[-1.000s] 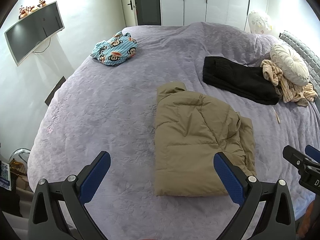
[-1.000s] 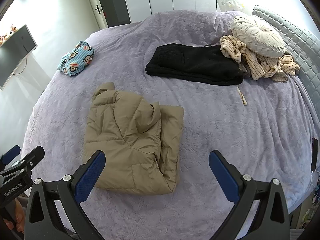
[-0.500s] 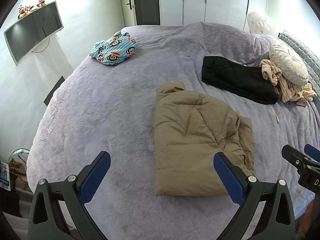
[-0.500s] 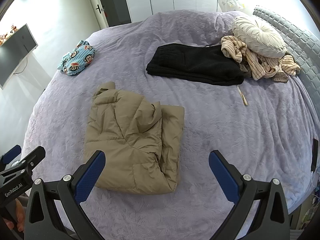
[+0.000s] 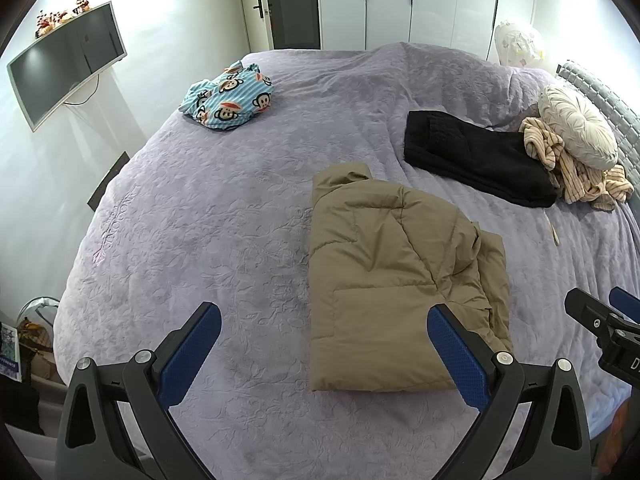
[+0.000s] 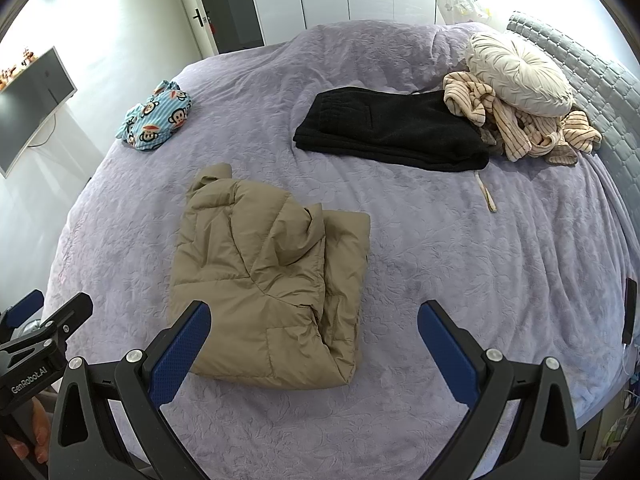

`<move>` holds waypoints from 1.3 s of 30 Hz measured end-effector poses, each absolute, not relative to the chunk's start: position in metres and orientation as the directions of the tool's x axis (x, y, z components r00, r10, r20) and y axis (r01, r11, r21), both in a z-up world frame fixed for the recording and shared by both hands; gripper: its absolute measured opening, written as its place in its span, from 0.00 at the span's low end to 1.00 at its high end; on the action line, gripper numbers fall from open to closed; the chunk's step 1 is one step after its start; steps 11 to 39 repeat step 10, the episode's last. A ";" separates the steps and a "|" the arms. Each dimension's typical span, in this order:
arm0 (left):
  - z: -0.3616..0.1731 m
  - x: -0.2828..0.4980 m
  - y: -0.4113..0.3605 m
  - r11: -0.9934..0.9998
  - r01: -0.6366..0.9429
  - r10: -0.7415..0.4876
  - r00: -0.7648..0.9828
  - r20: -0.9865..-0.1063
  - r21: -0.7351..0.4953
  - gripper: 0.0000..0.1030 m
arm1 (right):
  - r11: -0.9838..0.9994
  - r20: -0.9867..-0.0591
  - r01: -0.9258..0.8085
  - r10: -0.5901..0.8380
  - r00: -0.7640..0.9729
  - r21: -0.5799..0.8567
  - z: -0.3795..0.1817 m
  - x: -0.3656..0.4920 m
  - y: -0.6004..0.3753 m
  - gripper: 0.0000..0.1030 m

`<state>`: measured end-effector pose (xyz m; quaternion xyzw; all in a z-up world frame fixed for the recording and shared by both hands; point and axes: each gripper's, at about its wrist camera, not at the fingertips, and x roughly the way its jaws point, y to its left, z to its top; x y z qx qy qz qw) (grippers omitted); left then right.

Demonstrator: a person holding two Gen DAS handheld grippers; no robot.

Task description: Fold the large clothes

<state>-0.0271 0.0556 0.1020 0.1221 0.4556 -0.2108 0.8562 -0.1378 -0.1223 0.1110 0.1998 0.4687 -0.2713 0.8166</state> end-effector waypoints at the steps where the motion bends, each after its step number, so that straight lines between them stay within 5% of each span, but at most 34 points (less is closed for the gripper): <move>1: 0.102 -0.027 0.056 0.881 0.472 -0.250 0.496 -0.832 0.017 1.00 | 0.773 -0.874 0.630 -0.255 0.414 0.072 0.111 -0.138 -0.122 1.00; 39: 0.100 -0.029 0.055 0.876 0.482 -0.258 0.494 -0.830 0.015 1.00 | 0.772 -0.875 0.631 -0.255 0.412 0.072 0.111 -0.138 -0.119 1.00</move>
